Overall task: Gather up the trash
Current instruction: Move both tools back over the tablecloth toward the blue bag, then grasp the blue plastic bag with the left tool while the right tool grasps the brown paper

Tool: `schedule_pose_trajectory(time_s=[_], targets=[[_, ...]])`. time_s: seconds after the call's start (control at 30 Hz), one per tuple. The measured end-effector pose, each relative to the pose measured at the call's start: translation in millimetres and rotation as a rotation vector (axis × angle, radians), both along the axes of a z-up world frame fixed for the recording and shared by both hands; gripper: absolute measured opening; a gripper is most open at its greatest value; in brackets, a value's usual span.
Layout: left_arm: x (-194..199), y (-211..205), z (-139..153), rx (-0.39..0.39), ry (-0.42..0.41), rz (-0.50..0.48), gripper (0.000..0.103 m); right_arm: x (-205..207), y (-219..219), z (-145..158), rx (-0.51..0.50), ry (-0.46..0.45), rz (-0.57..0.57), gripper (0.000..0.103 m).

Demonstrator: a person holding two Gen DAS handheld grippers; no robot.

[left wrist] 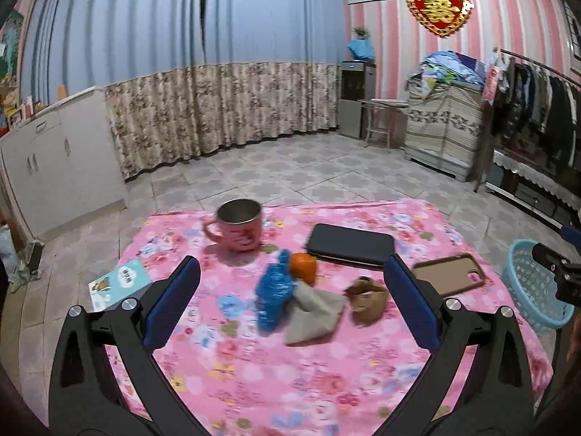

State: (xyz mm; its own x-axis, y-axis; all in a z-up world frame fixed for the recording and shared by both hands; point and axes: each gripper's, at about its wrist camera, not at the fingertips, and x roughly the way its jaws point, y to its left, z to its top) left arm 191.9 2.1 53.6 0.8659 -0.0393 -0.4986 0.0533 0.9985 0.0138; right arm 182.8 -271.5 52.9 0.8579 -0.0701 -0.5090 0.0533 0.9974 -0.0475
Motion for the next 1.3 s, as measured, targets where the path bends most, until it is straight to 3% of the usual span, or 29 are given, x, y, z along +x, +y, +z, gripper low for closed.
schedule_pose_trajectory(time_s=[0.3,0.53,0.73,0.87,0.97,1.03,1.1,1.3], targets=[[30.3,46.0,-45.6,-0.014,0.088,0.083,0.098,33.9,53.3,-18.1,-0.001,-0.006,0.042,0.096],[53.3,48.8,-92.5,-0.01,0.205,0.056,0.098,52.1,56.2,-49.3,-0.004,0.024,0.035,0.096],[81.9,34.0,-102.7,-0.011,0.231,0.032,0.097,59.8,51.2,-63.7,-0.025,0.057,0.019,0.096],[100.3,19.8,-103.8,0.047,0.224,0.013,0.097,64.3,47.1,-71.1,-0.011,0.086,0.014,0.096],[110.8,14.1,-109.2,0.067,0.244,-0.024,0.078,64.7,49.4,-75.9,-0.011,0.099,0.022,0.096],[114.8,15.4,-115.3,0.048,0.274,-0.046,0.053,64.8,52.7,-77.6,-0.019,0.101,0.029,0.096],[116.5,17.5,-120.7,0.027,0.3,-0.06,0.037,66.1,56.6,-79.1,-0.018,0.104,0.04,0.096],[95.4,21.9,-111.7,0.074,0.253,-0.041,0.028,68.5,75.4,-82.0,-0.03,0.109,0.084,0.096]])
